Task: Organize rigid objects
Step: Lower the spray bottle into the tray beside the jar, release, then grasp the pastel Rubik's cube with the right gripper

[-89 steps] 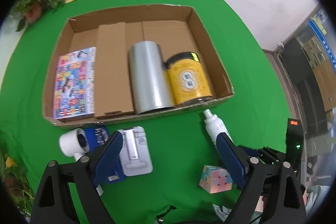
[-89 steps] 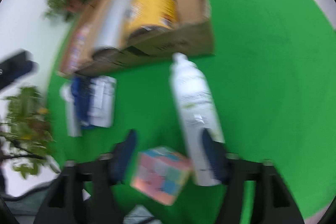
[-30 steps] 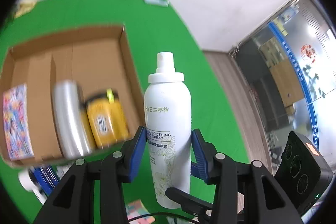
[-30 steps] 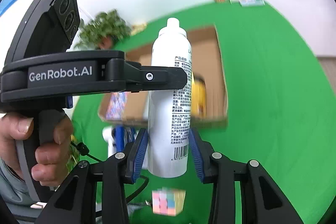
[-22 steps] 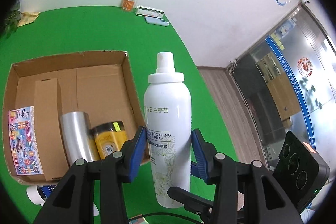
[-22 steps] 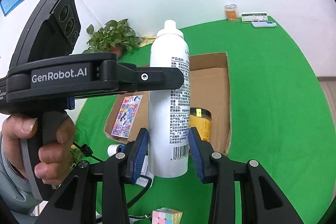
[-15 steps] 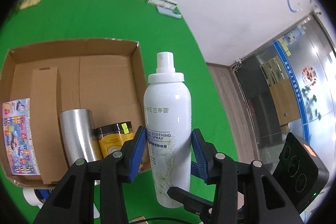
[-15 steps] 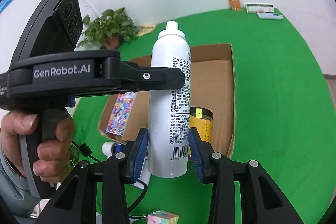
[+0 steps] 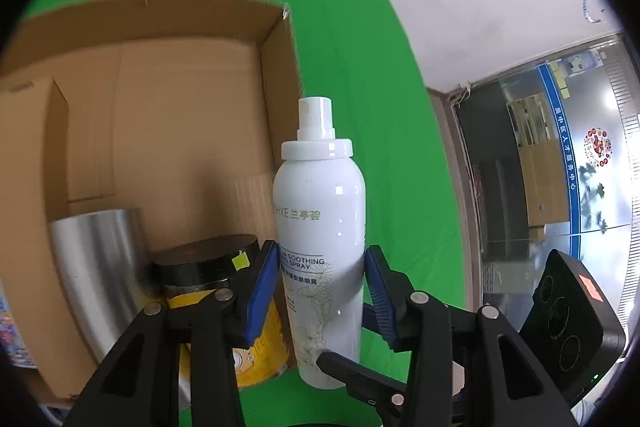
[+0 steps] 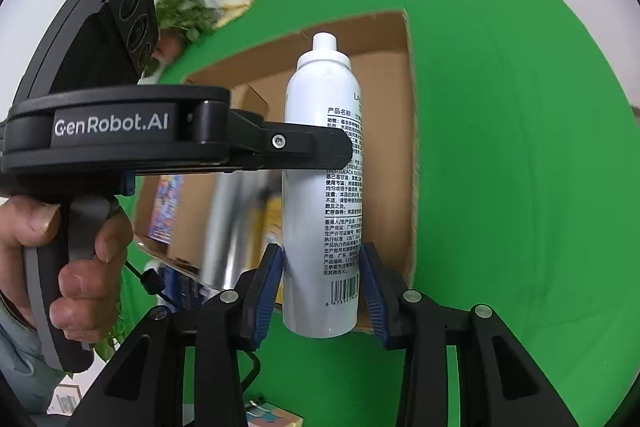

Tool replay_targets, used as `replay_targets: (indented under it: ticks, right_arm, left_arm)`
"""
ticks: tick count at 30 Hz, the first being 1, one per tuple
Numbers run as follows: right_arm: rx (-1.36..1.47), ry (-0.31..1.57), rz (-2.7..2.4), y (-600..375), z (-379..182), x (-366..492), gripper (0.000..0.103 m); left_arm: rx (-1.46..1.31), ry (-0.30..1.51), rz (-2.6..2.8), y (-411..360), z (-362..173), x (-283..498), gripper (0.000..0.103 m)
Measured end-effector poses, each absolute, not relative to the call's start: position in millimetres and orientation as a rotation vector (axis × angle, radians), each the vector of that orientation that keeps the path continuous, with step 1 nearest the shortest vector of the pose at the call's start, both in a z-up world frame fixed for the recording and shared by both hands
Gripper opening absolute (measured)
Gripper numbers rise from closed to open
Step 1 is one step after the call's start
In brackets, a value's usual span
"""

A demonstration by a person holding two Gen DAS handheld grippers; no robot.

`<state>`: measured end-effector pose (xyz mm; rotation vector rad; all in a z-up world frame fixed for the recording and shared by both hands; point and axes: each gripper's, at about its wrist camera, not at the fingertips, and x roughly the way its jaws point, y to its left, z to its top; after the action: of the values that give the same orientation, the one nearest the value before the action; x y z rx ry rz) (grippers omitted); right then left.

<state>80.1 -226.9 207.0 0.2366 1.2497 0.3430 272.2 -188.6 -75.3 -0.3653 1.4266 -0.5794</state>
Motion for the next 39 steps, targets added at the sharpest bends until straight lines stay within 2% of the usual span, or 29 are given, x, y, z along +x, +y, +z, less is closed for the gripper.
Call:
replay_targets:
  ticks: [5, 7, 10, 12, 17, 18, 20, 21, 22, 23, 24, 25, 28, 29, 30, 31, 32, 33, 34, 35, 36, 37, 38, 39]
  right_arm:
    - [0.209, 1.323, 0.279, -231.0, 175.8, 85.0, 0.034]
    - [0.230, 1.339, 0.270, -236.4, 168.8, 87.4, 0.029]
    - [0.235, 1.348, 0.277, -238.0, 166.6, 88.3, 0.030]
    - [0.255, 1.360, 0.300, -238.8, 166.1, 85.7, 0.030]
    - [0.276, 1.330, 0.307, -242.5, 178.8, 72.3, 0.030]
    - [0.279, 1.321, 0.300, -244.2, 183.1, 68.3, 0.035]
    - [0.272, 1.294, 0.270, -246.9, 198.3, 54.7, 0.063]
    - [0.259, 1.272, 0.246, -248.2, 204.6, 48.5, 0.086]
    - [0.244, 1.249, 0.225, -248.6, 210.1, 43.4, 0.095]
    - [0.210, 1.212, 0.200, -247.9, 218.1, 36.2, 0.096]
    - [0.190, 1.191, 0.194, -247.5, 224.5, 29.6, 0.096]
    - [0.179, 1.178, 0.196, -247.0, 229.5, 23.7, 0.097]
    - [0.198, 1.147, 0.191, -249.0, 252.3, 3.5, 0.097]
    - [0.204, 1.136, 0.191, -249.2, 256.6, -0.9, 0.094]
    - [0.197, 1.107, 0.199, -248.6, 267.3, -10.5, 0.066]
    - [0.169, 1.082, 0.192, -247.8, 277.4, -19.2, 0.024]
    - [0.127, 1.077, 0.172, -244.3, 280.9, -26.3, 0.014]
    - [0.130, 1.077, 0.174, -244.7, 286.6, -33.5, 0.015]
    - [0.155, 1.077, 0.177, -246.2, 288.2, -40.2, 0.017]
    - [0.188, 1.084, 0.183, -247.4, 287.7, -46.7, 0.021]
    - [0.202, 1.091, 0.186, -247.3, 285.9, -50.3, 0.045]
    - [0.213, 1.095, 0.188, -247.0, 284.6, -55.1, 0.083]
    - [0.222, 1.084, 0.187, -246.0, 283.9, -63.4, 0.097]
    - [0.219, 1.064, 0.184, -244.9, 284.0, -70.6, 0.102]
  left_arm:
    - [-0.354, 1.491, -0.575, -196.9, -100.2, 272.2, 0.043]
    - [-0.357, 1.498, -0.544, -196.6, -103.8, 273.1, 0.043]
    - [-0.426, 1.510, -0.533, -190.5, -102.8, 275.3, 0.042]
    - [-0.475, 1.503, -0.566, -187.3, -95.0, 274.2, 0.043]
    - [-0.376, 1.405, -0.572, -184.2, -56.6, 256.6, 0.043]
    - [-0.357, 1.377, -0.572, -182.9, -47.1, 250.2, 0.043]
    - [-0.287, 1.302, -0.545, -177.9, -24.8, 232.0, 0.043]
    - [-0.257, 1.256, -0.527, -173.7, -17.1, 224.8, 0.045]
    - [-0.221, 1.190, -0.503, -169.1, -6.5, 216.6, 0.054]
    - [-0.181, 1.109, -0.467, -163.6, 6.1, 202.8, 0.062]
    - [-0.147, 1.039, -0.424, -157.3, 15.2, 190.8, 0.079]
    - [-0.122, 0.981, -0.386, -152.0, 23.6, 177.9, 0.083]
    - [-0.080, 0.919, -0.320, -125.9, 34.6, 144.6, 0.083]
    - [-0.079, 0.928, -0.304, -119.2, 36.4, 135.7, 0.083]
    - [-0.088, 0.925, -0.290, -110.9, 39.2, 124.4, 0.078]
    - [-0.093, 0.911, -0.281, -106.7, 41.8, 114.9, 0.045]
    - [-0.084, 0.908, -0.274, -102.1, 44.0, 107.1, 0.016]
    - [-0.068, 0.943, -0.270, -101.3, 42.1, 104.5, 0.004]
    - [-0.062, 0.967, -0.253, -97.1, 41.4, 99.9, 0.003]
    - [-0.080, 0.963, -0.239, -88.9, 42.0, 92.6, 0.003]
    - [-0.107, 0.955, -0.231, -80.5, 44.1, 82.5, 0.003]
    - [-0.119, 0.958, -0.218, -75.6, 43.8, 76.6, 0.005]
    - [-0.120, 0.971, -0.188, -73.3, 42.0, 69.6, 0.010]
    - [-0.123, 0.995, -0.159, -70.4, 39.1, 63.5, 0.037]
